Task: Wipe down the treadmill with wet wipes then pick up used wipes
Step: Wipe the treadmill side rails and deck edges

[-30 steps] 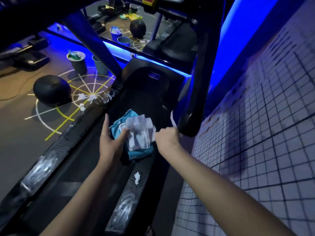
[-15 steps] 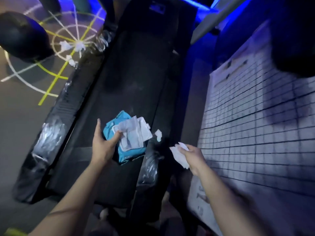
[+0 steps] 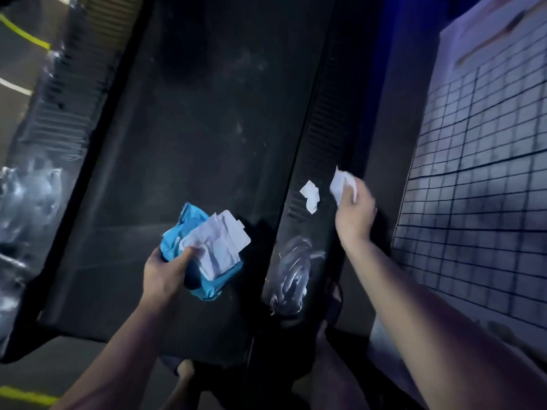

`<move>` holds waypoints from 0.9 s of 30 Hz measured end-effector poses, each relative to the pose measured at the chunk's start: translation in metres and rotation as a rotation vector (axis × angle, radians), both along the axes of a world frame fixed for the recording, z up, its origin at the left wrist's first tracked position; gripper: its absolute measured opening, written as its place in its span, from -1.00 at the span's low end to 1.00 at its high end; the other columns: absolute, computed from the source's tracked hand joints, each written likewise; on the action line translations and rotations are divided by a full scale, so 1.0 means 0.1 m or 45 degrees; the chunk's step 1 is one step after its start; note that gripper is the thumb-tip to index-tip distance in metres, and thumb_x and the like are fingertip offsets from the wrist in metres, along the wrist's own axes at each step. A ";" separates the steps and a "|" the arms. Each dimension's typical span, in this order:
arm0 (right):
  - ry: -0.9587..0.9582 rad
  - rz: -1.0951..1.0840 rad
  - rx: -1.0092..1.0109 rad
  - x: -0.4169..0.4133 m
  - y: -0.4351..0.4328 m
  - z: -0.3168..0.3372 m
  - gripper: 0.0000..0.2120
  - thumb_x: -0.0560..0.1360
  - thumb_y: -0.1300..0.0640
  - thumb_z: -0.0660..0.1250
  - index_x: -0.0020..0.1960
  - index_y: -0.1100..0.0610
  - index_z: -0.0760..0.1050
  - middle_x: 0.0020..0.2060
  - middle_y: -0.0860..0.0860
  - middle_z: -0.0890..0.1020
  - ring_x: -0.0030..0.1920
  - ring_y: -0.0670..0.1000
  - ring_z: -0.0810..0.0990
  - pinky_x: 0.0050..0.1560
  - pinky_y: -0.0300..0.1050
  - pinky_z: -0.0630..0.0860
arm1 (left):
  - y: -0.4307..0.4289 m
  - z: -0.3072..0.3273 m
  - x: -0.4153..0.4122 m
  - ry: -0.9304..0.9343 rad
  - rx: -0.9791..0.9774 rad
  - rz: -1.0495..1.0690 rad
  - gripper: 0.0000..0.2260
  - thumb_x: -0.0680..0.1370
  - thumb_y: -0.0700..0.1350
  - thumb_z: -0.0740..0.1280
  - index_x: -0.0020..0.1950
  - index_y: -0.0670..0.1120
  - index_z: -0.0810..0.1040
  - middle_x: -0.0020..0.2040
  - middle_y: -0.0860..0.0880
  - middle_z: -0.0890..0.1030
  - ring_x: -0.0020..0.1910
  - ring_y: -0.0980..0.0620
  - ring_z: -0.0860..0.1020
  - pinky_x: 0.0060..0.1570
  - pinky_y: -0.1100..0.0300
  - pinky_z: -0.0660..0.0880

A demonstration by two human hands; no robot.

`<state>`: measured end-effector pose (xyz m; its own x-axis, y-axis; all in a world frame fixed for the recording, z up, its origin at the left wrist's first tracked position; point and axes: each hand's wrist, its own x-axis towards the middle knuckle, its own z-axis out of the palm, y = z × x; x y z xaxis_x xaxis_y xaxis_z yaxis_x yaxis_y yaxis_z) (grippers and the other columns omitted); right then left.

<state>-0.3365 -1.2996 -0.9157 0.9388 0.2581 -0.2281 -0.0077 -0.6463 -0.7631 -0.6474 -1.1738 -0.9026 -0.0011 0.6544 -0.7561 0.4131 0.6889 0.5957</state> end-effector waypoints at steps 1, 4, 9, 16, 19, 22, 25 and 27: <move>-0.024 0.057 -0.013 0.05 0.03 -0.11 -0.74 0.65 0.13 0.24 0.26 0.04 0.63 0.20 -0.05 0.68 0.20 -0.06 0.62 0.24 -0.38 0.43 | 0.03 -0.16 0.01 -0.016 -0.019 0.002 -0.71 0.50 -0.16 0.53 0.19 -0.14 0.63 -0.01 -0.14 0.72 -0.23 -0.02 0.66 -0.19 0.08 0.56; -0.010 0.303 -0.161 0.10 0.10 -0.49 -0.72 0.66 0.10 0.25 0.32 -0.03 0.59 0.35 -0.07 0.58 0.31 -0.02 0.56 0.27 -0.44 0.35 | 0.11 -0.54 0.10 -0.061 -0.046 -0.009 -0.73 0.52 -0.18 0.50 0.19 -0.19 0.61 -0.15 -0.11 0.68 -0.35 -0.01 0.61 -0.37 0.13 0.52; -0.093 0.410 -0.260 -0.06 0.12 -0.96 -0.63 0.65 0.22 0.22 0.43 0.07 0.50 0.36 0.07 0.57 0.33 0.13 0.55 0.31 -0.06 0.46 | 0.21 -1.09 0.24 -0.203 -0.149 0.055 -0.74 0.54 -0.21 0.45 0.22 -0.23 0.58 -0.10 -0.14 0.68 -0.21 -0.12 0.65 -0.20 0.04 0.57; -0.342 -0.357 0.032 -0.44 -0.30 -0.91 -0.70 0.64 0.22 0.16 0.24 0.27 0.59 0.10 0.17 0.68 0.10 0.06 0.60 0.01 -0.44 0.36 | 0.30 -1.49 0.27 -0.189 0.026 -0.164 -0.84 0.54 -0.18 0.45 0.08 -0.17 0.57 -0.20 -0.03 0.63 -0.30 0.05 0.59 -0.39 0.26 0.51; -0.238 -0.510 -0.003 -0.59 -0.39 -0.93 -0.68 0.64 0.25 0.14 0.30 0.20 0.56 0.18 0.12 0.65 0.19 0.08 0.58 0.05 -0.38 0.32 | 0.36 -1.59 0.36 -0.179 0.189 -0.223 -0.76 0.48 -0.06 0.48 0.09 -0.11 0.59 -0.12 -0.02 0.68 -0.16 -0.02 0.64 -0.23 0.17 0.58; -0.197 -0.675 0.108 -0.64 -0.36 -0.93 -0.70 0.60 0.26 0.17 0.24 0.21 0.60 0.10 0.05 0.66 0.10 0.00 0.60 -0.03 -0.53 0.33 | 0.39 -1.68 0.53 -0.067 0.402 -0.454 -0.72 0.50 0.08 0.43 0.11 -0.02 0.53 0.01 0.03 0.66 0.00 -0.05 0.64 0.01 0.05 0.56; -0.063 -0.624 0.135 -0.51 -0.23 -0.95 -0.73 0.56 0.07 0.23 0.09 0.11 0.67 -0.07 0.00 0.69 -0.11 -0.06 0.61 -0.18 -0.48 0.38 | 0.52 -1.81 0.60 0.103 0.702 -0.846 -0.63 0.61 0.16 0.27 0.21 -0.12 0.43 0.01 -0.08 0.61 -0.03 -0.20 0.60 -0.06 0.07 0.41; -0.164 -0.330 -0.126 -0.36 -0.13 -1.01 -0.70 0.56 -0.10 0.22 0.08 -0.01 0.67 -0.08 -0.03 0.70 -0.07 0.01 0.63 -0.11 -0.23 0.51 | 0.63 -1.97 0.60 0.236 0.943 -1.083 -0.47 0.55 0.26 0.09 0.19 -0.18 0.39 -0.06 -0.18 0.61 -0.13 -0.26 0.58 -0.15 0.04 0.34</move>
<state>-0.3728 -1.3128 -1.0167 0.9933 -0.0110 -0.1147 -0.0889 -0.7066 -0.7020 -0.5879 -1.1110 -1.0999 0.5843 0.7815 -0.2189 0.7018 -0.3511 0.6199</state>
